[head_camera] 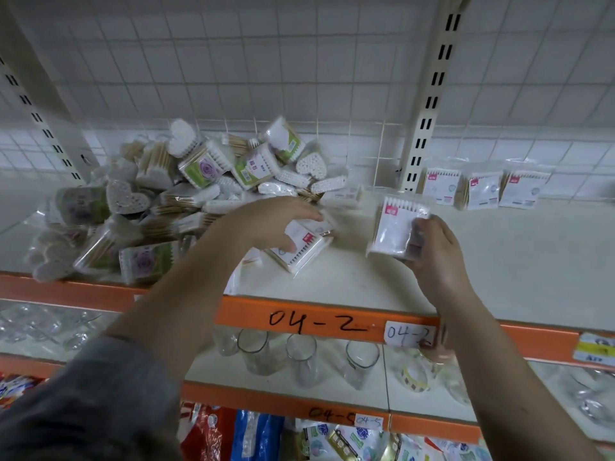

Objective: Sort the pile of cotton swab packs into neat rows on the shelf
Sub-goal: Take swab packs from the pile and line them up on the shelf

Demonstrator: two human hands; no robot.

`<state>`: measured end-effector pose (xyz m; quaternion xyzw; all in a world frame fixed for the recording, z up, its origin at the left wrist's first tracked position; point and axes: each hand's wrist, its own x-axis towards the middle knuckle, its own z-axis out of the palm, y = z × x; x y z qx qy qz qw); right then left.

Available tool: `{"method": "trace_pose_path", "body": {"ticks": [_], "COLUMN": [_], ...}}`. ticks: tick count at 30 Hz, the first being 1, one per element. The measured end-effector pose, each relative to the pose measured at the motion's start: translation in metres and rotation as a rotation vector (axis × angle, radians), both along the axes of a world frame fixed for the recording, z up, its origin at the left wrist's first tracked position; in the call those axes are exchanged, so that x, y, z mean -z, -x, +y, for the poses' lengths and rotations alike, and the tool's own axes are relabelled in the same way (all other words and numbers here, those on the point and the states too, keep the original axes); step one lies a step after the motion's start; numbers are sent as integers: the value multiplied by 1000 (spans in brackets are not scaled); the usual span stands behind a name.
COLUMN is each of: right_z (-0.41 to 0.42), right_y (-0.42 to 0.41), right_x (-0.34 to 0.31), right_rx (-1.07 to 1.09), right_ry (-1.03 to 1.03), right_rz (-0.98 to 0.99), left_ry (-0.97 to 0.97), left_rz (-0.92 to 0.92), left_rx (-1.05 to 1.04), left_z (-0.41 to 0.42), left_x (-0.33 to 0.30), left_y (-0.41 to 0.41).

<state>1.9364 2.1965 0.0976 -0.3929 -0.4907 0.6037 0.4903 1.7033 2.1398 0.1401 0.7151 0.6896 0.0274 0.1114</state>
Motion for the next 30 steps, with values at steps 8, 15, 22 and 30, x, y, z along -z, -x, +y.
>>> {"method": "trace_pose_path", "body": {"ticks": [8, 15, 22, 30], "right_z": [-8, -24, -52, -72], "right_y": [-19, -27, -47, -82], "right_x": [-2, 1, 5, 11], "right_rx": [79, 83, 204, 280], "right_ry": [106, 108, 60, -17], "right_rz": [96, 95, 30, -91], "left_ry": [108, -126, -439, -437], "left_rz": [56, -21, -564, -1031], "left_rx": [20, -49, -175, -422], "left_z": [14, 1, -17, -34], "left_x": [0, -5, 3, 32], "left_y": [-2, -2, -26, -73]}}
